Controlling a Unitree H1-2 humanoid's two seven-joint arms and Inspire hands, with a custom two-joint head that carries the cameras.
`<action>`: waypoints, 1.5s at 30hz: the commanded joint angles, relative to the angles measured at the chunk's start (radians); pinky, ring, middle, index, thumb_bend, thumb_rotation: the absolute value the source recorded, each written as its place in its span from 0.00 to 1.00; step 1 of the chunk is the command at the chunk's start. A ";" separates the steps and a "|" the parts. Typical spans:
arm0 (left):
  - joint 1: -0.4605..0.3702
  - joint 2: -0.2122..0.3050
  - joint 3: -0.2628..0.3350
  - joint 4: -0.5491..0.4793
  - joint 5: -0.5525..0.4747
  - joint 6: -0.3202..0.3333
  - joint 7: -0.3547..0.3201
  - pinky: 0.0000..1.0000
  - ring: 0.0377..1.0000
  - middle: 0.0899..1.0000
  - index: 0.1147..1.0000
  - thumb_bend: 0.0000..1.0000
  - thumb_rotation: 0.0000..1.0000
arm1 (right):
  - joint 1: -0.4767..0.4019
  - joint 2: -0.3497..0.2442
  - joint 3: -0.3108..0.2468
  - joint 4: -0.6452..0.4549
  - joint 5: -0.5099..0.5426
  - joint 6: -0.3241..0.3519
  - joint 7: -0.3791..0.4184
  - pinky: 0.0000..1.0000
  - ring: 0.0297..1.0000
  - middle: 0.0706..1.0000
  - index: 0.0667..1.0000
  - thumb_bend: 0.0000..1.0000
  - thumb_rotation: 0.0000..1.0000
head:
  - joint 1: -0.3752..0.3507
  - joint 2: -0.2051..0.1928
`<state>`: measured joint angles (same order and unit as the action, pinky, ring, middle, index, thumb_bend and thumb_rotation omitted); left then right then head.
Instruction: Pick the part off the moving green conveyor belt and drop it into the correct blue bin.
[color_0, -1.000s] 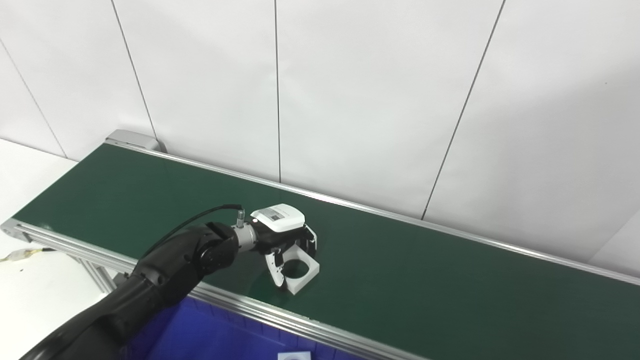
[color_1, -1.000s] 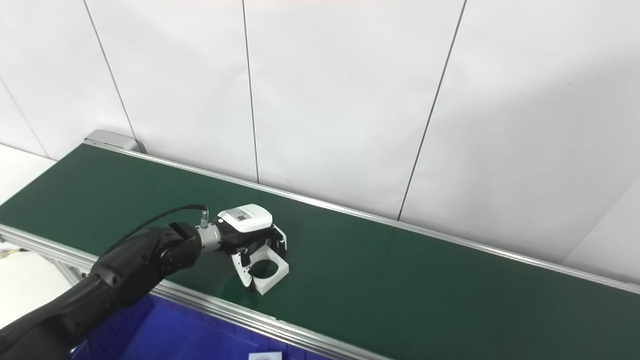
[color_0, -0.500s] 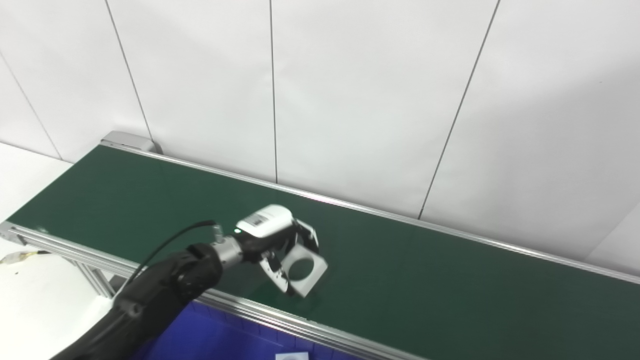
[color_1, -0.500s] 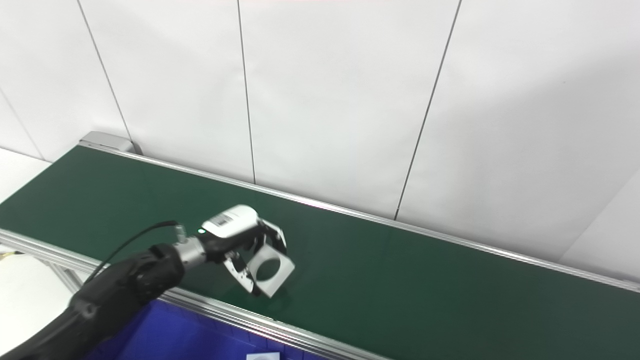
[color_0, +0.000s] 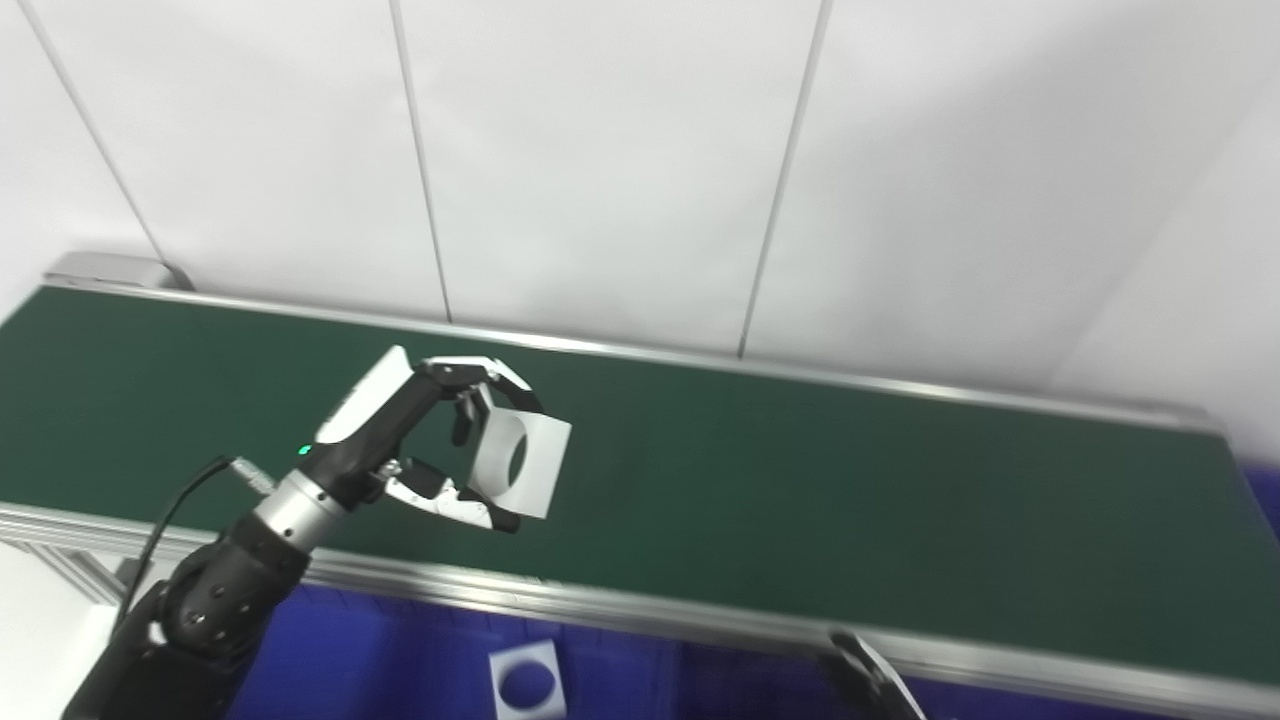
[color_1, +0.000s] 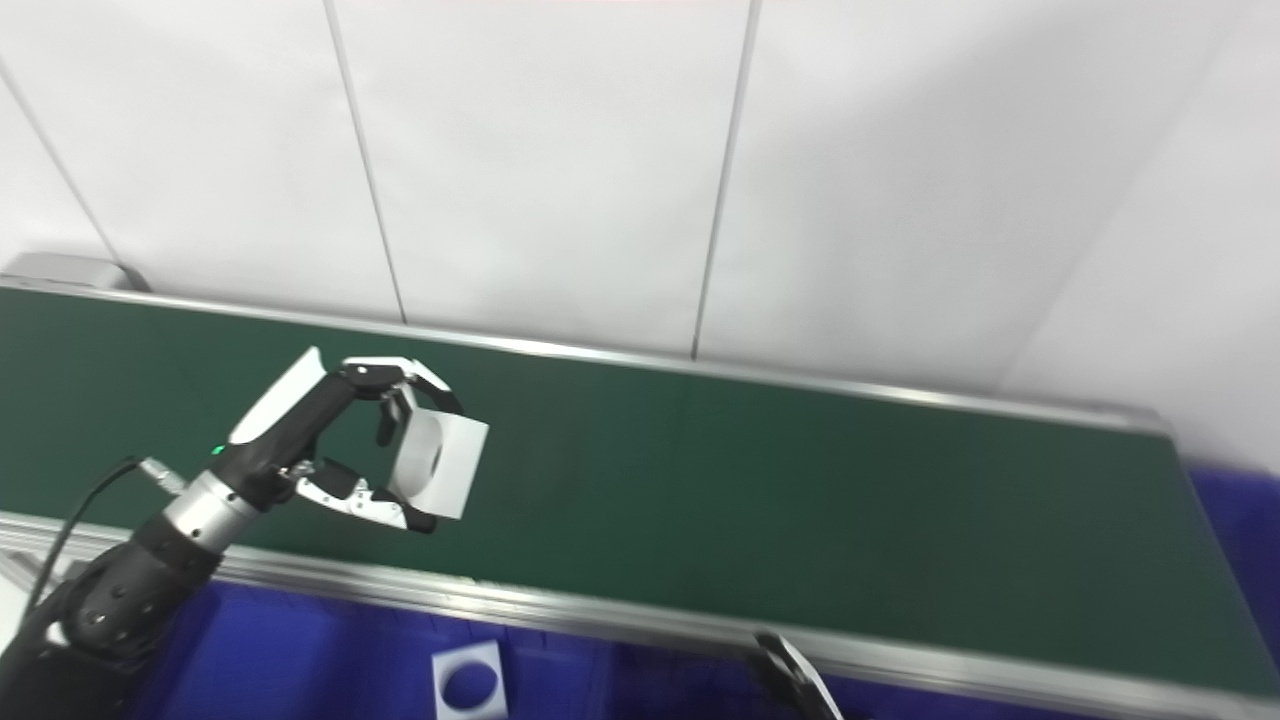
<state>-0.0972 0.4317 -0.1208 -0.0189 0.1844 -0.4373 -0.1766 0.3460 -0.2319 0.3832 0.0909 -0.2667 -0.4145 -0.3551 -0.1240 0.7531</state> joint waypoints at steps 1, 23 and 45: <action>0.008 -0.001 0.005 -0.021 -0.027 -0.028 0.002 0.18 0.32 0.40 0.45 0.49 0.00 | -0.007 0.015 -0.011 -0.034 -0.018 -0.055 -0.012 0.75 0.76 0.78 0.85 0.87 0.39 | 0.000 0.001; 0.161 0.014 -0.174 0.094 0.076 0.006 -0.067 0.35 0.40 0.44 0.43 0.50 0.00 | 0.001 0.107 -0.109 -0.076 -0.059 -0.051 0.097 0.74 0.76 0.77 0.85 0.89 0.44 | -0.063 0.086; 0.096 0.094 -0.275 -0.035 0.335 0.483 -0.429 0.79 0.84 0.82 0.81 0.71 0.33 | 0.014 0.126 -0.140 -0.084 -0.066 -0.050 0.136 0.74 0.75 0.76 0.85 0.89 0.44 | -0.061 0.083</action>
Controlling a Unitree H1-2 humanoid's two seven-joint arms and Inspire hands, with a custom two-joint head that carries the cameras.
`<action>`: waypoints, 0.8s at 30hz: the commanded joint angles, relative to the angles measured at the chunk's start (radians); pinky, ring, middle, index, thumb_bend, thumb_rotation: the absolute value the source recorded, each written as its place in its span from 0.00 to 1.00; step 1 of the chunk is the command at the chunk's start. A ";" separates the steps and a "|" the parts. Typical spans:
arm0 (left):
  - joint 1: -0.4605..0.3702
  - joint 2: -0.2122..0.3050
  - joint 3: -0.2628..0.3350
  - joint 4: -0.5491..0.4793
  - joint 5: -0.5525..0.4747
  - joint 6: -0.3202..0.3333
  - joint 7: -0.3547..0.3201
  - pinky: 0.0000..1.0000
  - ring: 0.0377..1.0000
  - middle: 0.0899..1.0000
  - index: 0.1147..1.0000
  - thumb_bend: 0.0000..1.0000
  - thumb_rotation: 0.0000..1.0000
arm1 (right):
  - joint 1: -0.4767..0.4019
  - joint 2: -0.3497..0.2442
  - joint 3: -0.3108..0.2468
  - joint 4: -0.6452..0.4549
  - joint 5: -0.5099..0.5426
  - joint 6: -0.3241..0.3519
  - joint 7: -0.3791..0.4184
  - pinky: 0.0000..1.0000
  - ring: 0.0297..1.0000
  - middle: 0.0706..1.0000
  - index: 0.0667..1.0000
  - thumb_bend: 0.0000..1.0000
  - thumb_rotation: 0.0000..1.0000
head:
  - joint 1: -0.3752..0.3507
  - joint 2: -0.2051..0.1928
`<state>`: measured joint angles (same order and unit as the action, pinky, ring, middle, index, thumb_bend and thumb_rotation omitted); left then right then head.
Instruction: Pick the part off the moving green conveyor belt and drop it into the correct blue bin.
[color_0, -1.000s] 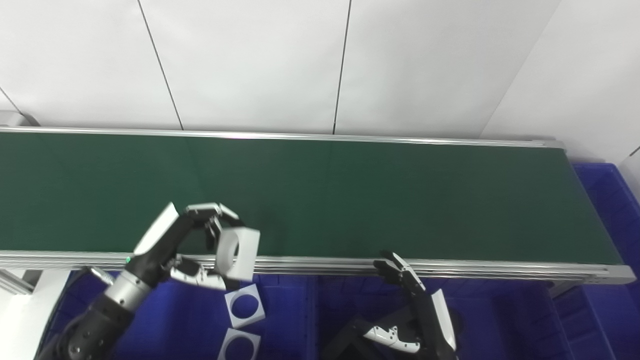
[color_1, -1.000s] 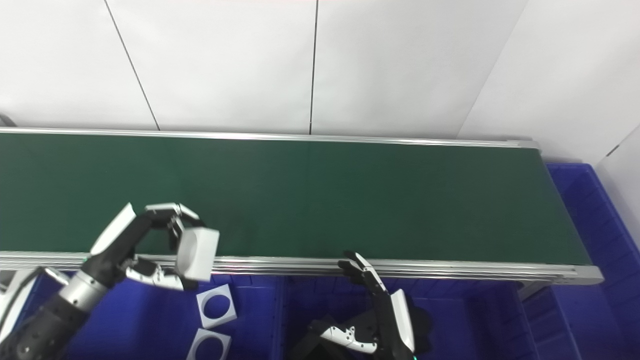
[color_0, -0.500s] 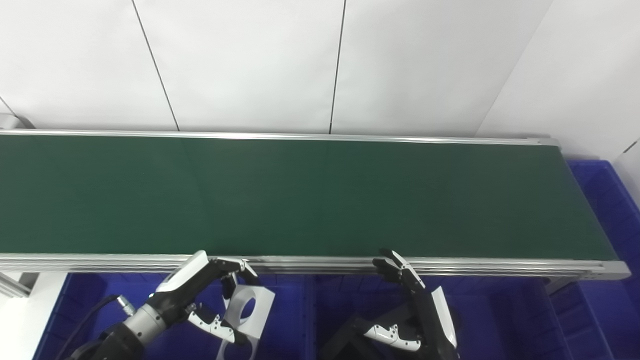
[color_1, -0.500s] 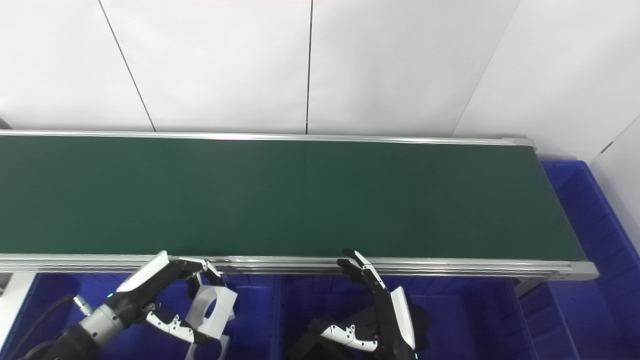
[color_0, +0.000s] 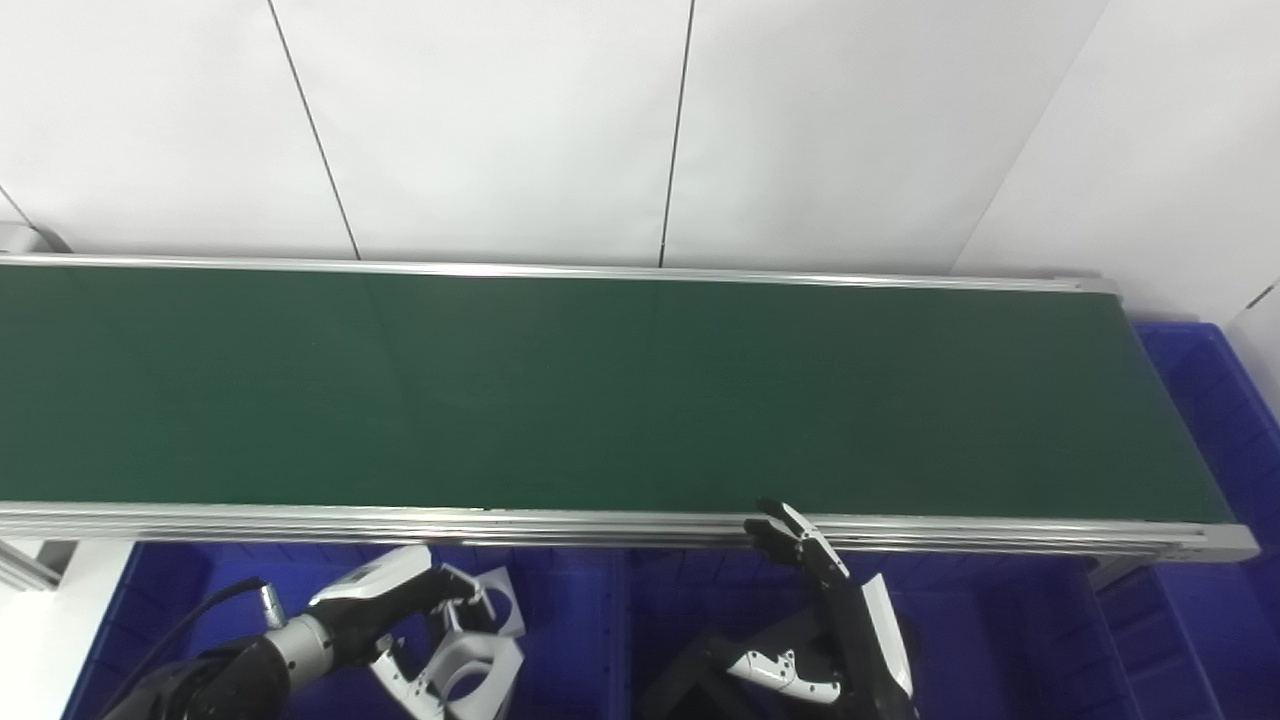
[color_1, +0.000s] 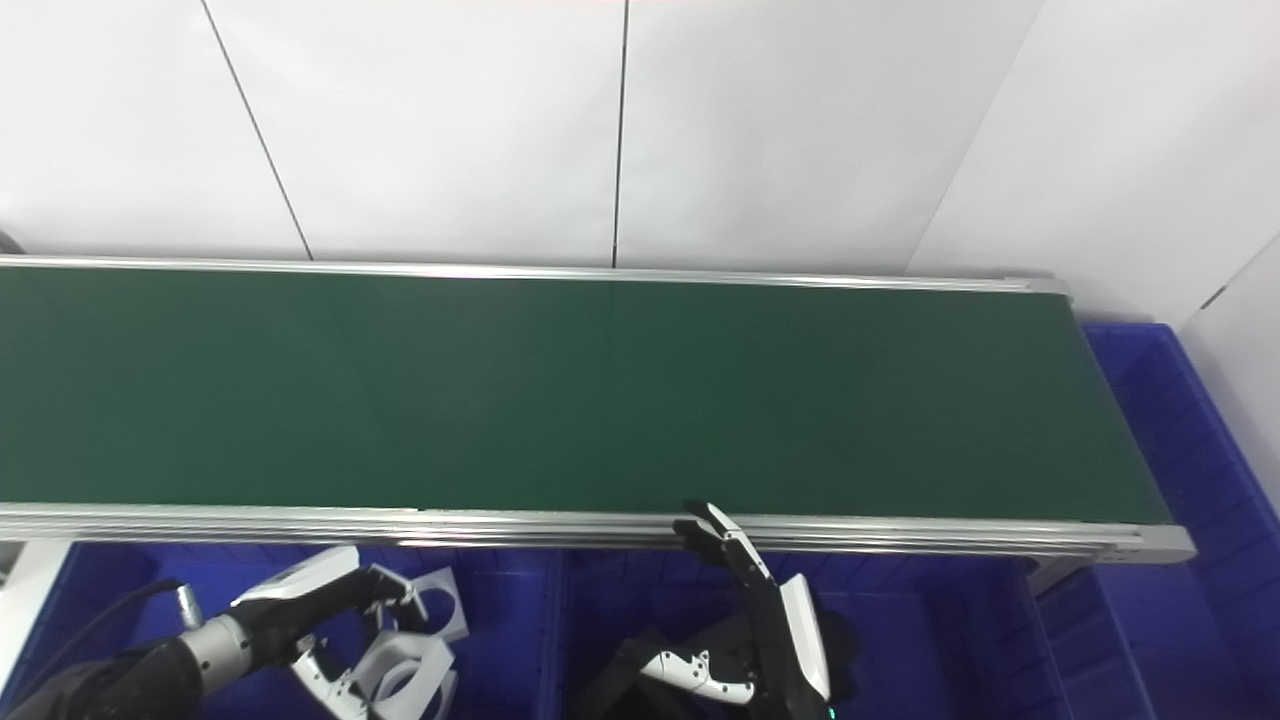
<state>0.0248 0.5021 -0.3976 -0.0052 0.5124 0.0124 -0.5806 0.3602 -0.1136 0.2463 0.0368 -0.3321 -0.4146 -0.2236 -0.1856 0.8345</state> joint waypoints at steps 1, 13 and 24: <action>-0.023 0.029 0.001 -0.067 0.005 0.050 -0.039 0.79 0.85 0.84 0.83 0.73 0.39 | 0.001 0.009 -0.004 -0.032 -0.002 -0.048 0.007 0.74 0.75 0.77 0.85 0.89 0.44 | -0.004 0.005; 0.143 -0.057 0.156 -0.128 -0.341 -0.108 0.077 0.81 0.89 0.91 0.88 0.90 0.47 | 0.014 0.020 -0.011 -0.050 -0.008 -0.041 0.032 0.73 0.76 0.77 0.85 0.89 0.45 | -0.033 0.007; 0.208 -0.217 0.212 -0.019 -0.581 -0.321 0.126 0.84 0.88 0.91 0.89 0.91 0.37 | 0.033 0.016 -0.009 -0.061 -0.005 -0.031 0.061 0.75 0.77 0.78 0.87 0.90 0.47 | -0.049 -0.007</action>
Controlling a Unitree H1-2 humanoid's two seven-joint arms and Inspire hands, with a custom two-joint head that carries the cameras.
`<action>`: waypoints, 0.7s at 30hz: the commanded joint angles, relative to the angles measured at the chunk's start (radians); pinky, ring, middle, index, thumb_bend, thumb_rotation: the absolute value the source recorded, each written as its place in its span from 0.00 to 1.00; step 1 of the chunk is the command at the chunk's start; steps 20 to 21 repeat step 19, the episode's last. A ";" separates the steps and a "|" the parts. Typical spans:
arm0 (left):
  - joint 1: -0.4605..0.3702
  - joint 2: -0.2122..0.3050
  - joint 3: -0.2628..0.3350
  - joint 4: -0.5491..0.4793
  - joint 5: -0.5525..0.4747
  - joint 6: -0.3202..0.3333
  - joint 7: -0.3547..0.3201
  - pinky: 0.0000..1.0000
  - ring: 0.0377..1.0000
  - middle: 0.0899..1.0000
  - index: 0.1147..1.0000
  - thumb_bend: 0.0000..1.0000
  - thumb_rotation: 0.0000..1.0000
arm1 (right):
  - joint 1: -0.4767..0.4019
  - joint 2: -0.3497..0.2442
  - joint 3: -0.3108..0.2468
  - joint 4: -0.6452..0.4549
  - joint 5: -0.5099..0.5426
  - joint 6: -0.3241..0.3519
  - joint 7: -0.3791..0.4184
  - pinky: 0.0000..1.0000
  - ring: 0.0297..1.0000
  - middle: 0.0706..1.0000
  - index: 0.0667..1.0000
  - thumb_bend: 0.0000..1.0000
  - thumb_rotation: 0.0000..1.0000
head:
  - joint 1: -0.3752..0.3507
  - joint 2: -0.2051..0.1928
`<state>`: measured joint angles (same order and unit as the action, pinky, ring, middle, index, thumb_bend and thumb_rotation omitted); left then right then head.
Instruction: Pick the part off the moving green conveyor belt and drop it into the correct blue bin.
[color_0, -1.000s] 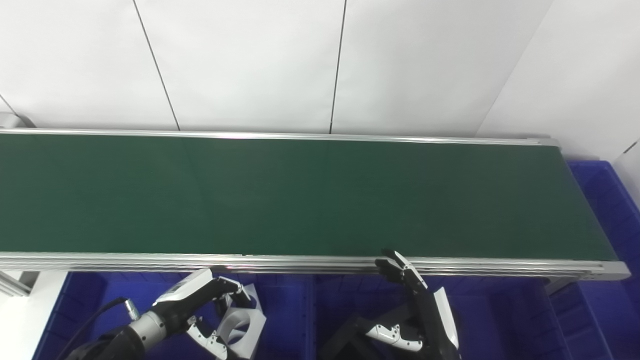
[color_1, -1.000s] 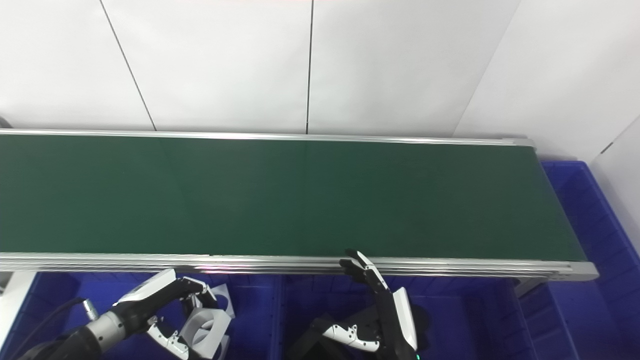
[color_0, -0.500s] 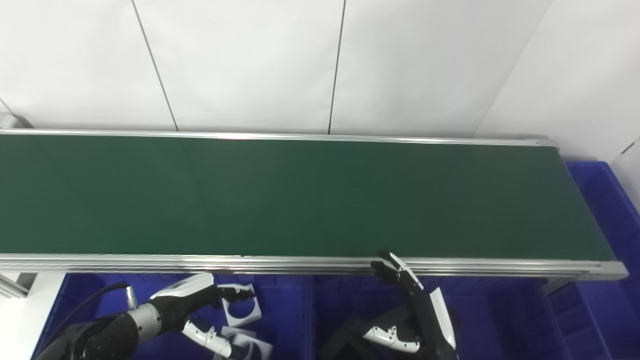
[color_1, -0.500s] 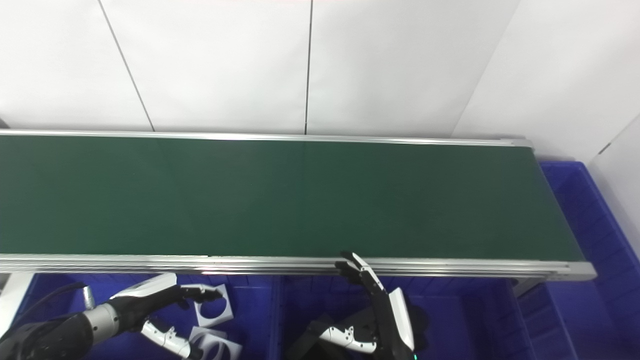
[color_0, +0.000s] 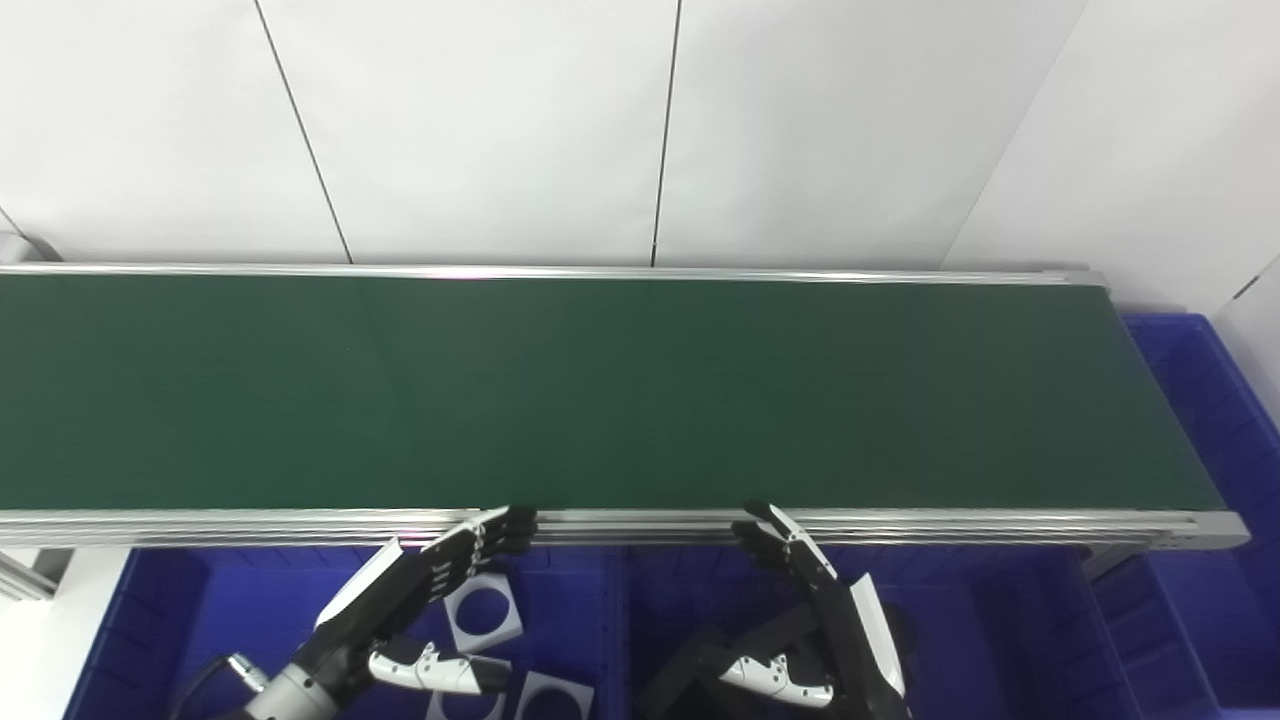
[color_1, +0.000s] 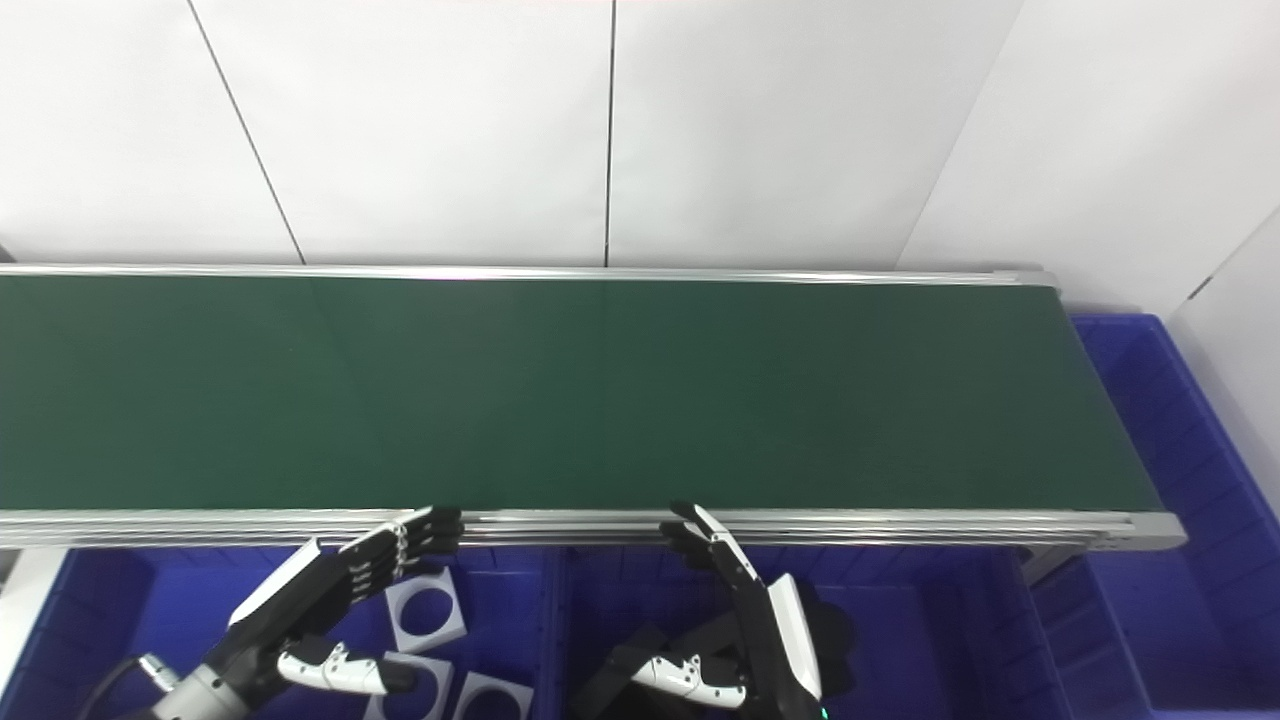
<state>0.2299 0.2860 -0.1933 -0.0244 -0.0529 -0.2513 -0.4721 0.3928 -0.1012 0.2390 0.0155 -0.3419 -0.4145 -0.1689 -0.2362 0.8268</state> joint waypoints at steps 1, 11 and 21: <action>0.005 -0.010 0.012 0.014 -0.014 -0.081 0.025 0.84 0.88 0.91 0.89 0.91 0.36 | 0.002 0.004 -0.003 -0.042 0.004 -0.030 0.010 0.75 0.77 0.79 0.87 0.90 0.47 | 0.001 0.001; 0.034 -0.078 0.050 0.064 -0.100 -0.094 0.063 0.84 0.90 0.91 0.91 0.85 0.24 | 0.017 -0.003 -0.018 -0.060 0.010 -0.005 0.045 0.75 0.78 0.79 0.87 0.90 0.47 | 0.028 -0.011; 0.042 -0.095 0.051 0.062 -0.081 -0.105 0.082 0.83 0.87 0.88 0.88 0.84 0.21 | 0.024 -0.004 -0.030 -0.062 0.019 -0.005 0.056 0.76 0.78 0.79 0.86 0.90 0.46 | 0.036 -0.017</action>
